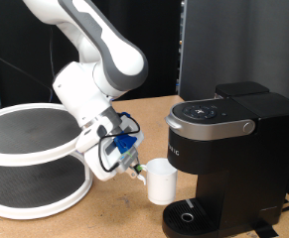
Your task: Make a cup of coffee with the keurig machine
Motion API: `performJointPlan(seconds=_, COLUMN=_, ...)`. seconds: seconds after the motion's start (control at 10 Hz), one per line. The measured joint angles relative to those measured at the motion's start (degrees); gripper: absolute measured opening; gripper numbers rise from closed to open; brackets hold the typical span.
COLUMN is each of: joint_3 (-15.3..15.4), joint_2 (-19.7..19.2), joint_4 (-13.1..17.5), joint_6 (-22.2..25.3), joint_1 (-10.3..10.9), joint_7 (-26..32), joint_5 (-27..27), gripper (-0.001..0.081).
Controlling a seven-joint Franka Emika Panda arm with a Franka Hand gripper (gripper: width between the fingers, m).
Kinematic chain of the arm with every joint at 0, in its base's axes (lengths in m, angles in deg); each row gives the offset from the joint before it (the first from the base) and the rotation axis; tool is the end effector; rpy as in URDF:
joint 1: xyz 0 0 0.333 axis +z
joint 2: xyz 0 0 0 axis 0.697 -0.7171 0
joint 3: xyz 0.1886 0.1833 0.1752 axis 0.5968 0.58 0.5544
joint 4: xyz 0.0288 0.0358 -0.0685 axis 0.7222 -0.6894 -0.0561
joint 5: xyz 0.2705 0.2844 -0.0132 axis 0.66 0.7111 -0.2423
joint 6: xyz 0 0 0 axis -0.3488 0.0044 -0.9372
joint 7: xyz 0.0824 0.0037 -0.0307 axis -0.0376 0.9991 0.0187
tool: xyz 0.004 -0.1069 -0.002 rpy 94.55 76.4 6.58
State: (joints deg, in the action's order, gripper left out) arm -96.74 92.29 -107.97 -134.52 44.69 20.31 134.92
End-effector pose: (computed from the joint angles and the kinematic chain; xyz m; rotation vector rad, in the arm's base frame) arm 0.3989 -0.0416 0.2159 -2.5553 -0.1632 -0.6734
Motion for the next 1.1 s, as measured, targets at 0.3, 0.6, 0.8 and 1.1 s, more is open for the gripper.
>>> performJointPlan(seconds=0.3, joint_3=-1.82, joint_2=4.47, joint_4=1.39, joint_6=-4.37, joint_1=4.13, joint_7=0.0, joint_5=-0.24, gripper=0.0066)
performJointPlan(seconds=0.6, joint_3=-3.07, joint_2=10.24, joint_4=2.22, joint_6=-9.3, joint_1=6.98, joint_7=0.0, joint_5=-1.8, gripper=0.0066)
performJointPlan(seconds=0.8, joint_3=-4.65, joint_2=12.77, joint_4=2.41, joint_6=-11.62, joint_1=8.63, joint_7=0.0, joint_5=-3.47, gripper=0.0066)
performJointPlan(seconds=1.1, joint_3=-7.57, joint_2=15.73, joint_4=3.23, joint_6=-14.26, joint_1=11.3, joint_7=0.0, joint_5=-5.87, gripper=0.0066)
